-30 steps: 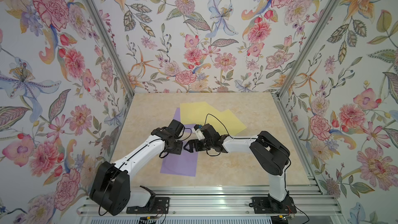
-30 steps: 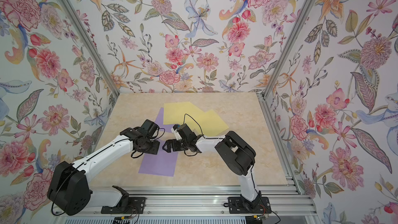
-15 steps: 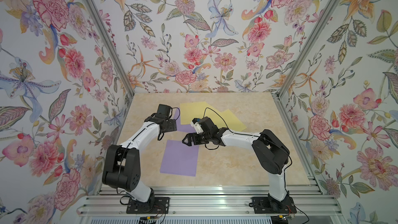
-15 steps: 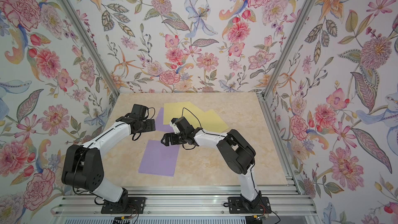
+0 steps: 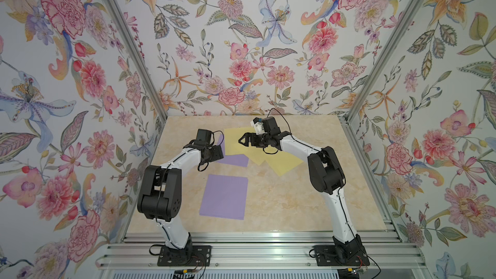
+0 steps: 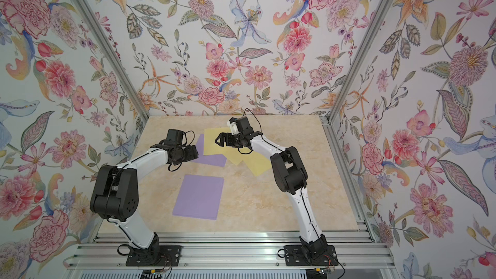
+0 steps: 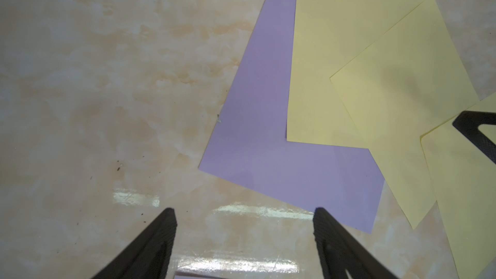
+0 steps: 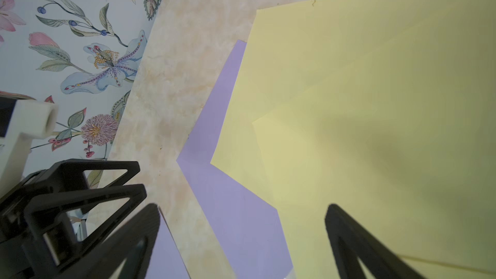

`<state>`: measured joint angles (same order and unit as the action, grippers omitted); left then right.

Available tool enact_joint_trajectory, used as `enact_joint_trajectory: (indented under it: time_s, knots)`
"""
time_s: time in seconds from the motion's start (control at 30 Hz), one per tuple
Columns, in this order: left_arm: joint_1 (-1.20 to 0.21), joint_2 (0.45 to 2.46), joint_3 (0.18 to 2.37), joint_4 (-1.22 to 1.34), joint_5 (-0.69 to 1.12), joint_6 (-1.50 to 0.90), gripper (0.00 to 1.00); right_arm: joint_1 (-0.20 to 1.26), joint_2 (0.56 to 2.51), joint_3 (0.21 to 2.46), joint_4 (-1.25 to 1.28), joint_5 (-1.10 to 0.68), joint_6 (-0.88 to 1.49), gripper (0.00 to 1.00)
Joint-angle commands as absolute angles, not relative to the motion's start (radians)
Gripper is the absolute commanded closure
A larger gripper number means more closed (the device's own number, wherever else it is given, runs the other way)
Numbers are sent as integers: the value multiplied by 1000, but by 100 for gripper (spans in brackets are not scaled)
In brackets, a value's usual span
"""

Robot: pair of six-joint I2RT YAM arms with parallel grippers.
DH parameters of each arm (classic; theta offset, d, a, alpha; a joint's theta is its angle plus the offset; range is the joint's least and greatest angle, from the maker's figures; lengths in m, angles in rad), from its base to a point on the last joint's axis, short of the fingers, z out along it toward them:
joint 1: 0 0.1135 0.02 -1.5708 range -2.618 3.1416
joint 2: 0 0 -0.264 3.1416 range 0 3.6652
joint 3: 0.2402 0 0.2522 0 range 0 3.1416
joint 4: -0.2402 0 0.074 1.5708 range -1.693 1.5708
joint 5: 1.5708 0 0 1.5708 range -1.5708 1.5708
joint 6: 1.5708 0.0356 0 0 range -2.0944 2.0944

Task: Sort the scattered colored papers by color
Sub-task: Pick up the colored paper from the center of the board.

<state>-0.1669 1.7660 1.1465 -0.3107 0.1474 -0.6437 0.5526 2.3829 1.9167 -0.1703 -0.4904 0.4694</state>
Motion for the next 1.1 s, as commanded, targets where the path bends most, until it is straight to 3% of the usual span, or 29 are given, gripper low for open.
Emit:
enact_joint_trajectory:
  time_s: [0.0,0.47,1.07]
  knots:
    - [-152,1812,1162,-311,152,-688,17,578,2430,1980,-264,-543,452,0]
    - [-146,1903,1202,-313,142,-710,21,597,2537,2053,-247,-588,524,0]
    - [-144,1980,1234,-310,156,-754,22,605,2537,2027,-251,-586,526,0]
